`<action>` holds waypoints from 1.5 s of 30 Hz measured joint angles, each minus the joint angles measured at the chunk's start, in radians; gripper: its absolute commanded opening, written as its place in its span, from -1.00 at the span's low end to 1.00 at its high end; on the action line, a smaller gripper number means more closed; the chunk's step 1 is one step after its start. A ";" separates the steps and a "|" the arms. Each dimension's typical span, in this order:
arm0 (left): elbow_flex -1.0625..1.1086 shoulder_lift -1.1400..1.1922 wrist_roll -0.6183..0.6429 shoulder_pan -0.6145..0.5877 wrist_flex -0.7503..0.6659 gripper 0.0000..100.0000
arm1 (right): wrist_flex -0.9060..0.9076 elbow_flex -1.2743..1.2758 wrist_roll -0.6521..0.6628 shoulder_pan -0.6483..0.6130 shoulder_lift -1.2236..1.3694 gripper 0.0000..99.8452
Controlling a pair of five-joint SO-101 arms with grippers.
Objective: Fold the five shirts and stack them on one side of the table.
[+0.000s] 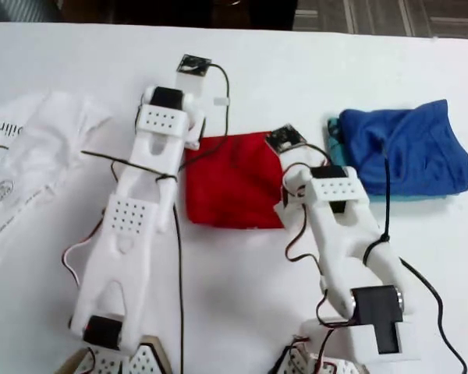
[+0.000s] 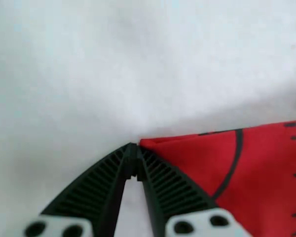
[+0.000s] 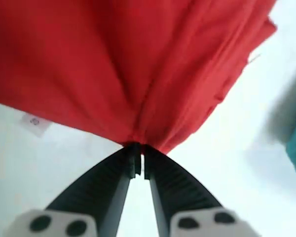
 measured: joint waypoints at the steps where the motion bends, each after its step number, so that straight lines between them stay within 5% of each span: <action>1: 0.000 0.000 0.000 0.000 0.000 -0.95 | 0.005 0.000 0.005 0.008 0.000 -0.96; 14: 0.000 0.000 0.000 0.000 0.000 -0.95 | 0.160 -0.104 0.018 0.023 -0.215 -0.96; 18: 0.000 0.000 0.000 0.000 0.000 -0.95 | 0.078 -0.230 -0.077 0.029 -0.284 -0.95; 32: 0.000 0.000 0.000 0.000 0.000 -0.95 | 0.000 -0.640 -0.166 -0.005 0.334 -0.96; 45: 0.000 0.000 0.000 0.000 0.000 -0.95 | 0.130 -0.872 -0.166 -0.017 0.442 -0.96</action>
